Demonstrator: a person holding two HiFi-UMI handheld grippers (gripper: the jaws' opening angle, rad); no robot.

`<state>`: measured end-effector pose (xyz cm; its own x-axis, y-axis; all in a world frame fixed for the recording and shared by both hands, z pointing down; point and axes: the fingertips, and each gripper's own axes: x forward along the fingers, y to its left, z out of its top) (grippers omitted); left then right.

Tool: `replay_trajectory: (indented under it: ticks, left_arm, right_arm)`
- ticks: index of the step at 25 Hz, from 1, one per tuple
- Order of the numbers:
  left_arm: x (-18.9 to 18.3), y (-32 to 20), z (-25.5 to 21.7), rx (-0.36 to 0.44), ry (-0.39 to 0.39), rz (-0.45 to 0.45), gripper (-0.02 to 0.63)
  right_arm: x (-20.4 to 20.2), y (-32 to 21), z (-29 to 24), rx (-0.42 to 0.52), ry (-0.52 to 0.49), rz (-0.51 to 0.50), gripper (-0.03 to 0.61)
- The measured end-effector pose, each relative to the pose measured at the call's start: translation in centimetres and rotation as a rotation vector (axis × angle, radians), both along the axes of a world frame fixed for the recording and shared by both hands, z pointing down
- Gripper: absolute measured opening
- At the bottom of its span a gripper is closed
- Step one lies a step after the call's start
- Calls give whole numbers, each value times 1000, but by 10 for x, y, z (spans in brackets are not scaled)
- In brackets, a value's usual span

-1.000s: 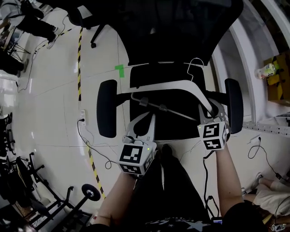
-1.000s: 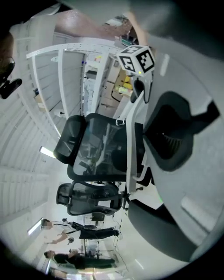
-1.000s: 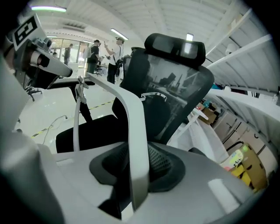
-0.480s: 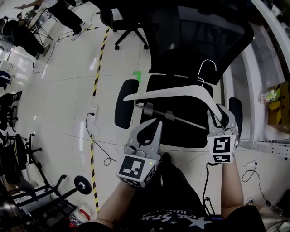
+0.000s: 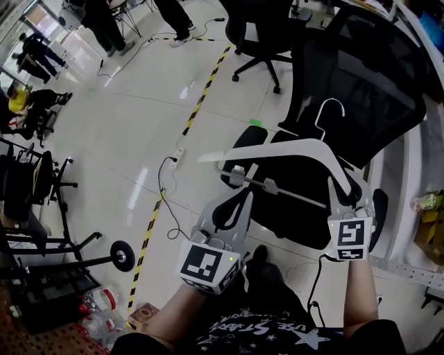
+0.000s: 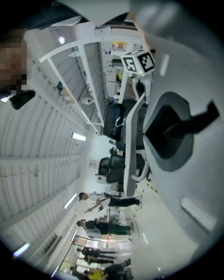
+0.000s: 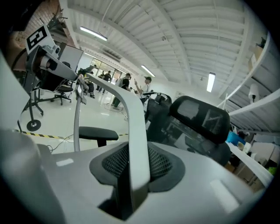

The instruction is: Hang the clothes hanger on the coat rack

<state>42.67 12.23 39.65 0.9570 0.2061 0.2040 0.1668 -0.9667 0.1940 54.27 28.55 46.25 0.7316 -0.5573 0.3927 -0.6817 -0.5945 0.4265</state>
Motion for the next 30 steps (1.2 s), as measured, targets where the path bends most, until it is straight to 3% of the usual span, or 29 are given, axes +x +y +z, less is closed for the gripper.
replay_trajectory:
  ticks: [6, 13, 20, 30]
  left_arm:
    - [-59, -71, -30, 35, 46, -216, 5]
    - [-152, -158, -52, 61, 92, -449, 5]
    - [-272, -226, -61, 71, 92, -678, 5]
    - [-423, -277, -72, 101, 120, -921, 5]
  right_arm:
    - [-26, -97, -31, 30, 54, -226, 124]
    - [-91, -216, -55, 38, 103, -450, 124]
    - [-181, -315, -56, 13, 137, -646, 124]
    - [-318, -414, -63, 19, 170, -873, 124]
